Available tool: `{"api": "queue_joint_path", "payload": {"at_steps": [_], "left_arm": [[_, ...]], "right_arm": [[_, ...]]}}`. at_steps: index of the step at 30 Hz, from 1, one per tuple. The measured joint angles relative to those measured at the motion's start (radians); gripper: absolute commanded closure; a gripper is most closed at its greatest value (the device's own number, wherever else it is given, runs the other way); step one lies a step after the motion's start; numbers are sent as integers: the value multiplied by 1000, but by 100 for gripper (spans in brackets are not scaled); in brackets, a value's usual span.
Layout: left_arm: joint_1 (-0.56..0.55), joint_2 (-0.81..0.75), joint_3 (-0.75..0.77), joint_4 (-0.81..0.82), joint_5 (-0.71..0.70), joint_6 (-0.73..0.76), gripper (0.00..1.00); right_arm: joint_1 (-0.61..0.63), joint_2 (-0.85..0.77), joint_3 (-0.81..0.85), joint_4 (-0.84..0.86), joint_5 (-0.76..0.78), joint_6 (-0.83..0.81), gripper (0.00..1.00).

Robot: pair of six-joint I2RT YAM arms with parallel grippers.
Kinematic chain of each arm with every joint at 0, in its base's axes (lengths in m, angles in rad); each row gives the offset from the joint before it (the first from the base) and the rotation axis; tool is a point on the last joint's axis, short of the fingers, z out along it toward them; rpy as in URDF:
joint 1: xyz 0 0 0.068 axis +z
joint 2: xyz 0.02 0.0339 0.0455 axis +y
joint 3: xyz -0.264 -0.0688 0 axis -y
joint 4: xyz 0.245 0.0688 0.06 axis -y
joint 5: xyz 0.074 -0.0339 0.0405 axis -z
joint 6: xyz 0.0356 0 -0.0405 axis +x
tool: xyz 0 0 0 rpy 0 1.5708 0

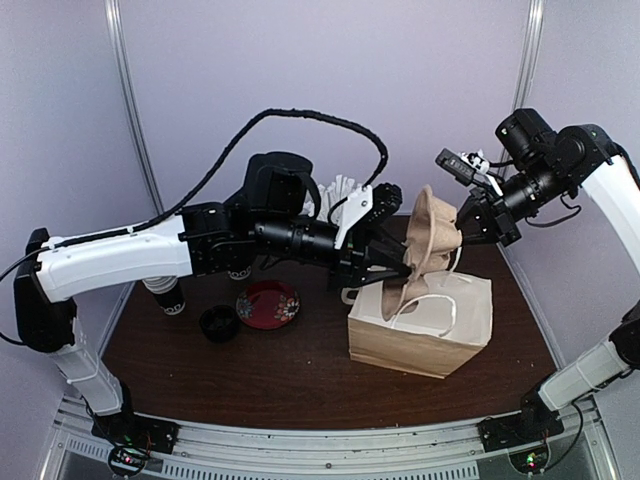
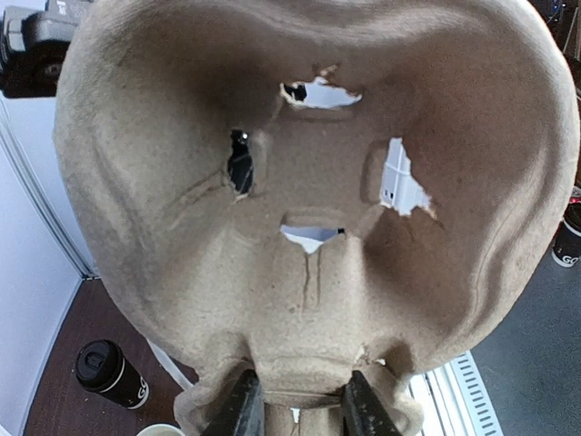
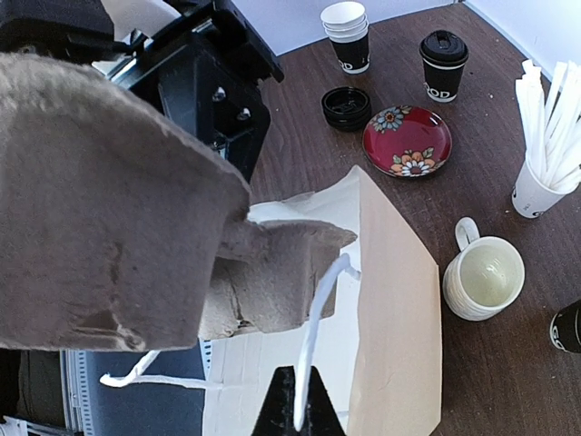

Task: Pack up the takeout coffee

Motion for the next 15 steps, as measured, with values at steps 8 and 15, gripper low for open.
{"api": "queue_joint_path", "payload": {"at_steps": [8, 15], "left_arm": [[0, 63, 55, -74, -27, 38, 75], [0, 144, 138, -213, -60, 91, 75]], "right_arm": [[0, 2, 1, 27, 23, 26, 100], [0, 29, 13, 60, 67, 59, 100]]}}
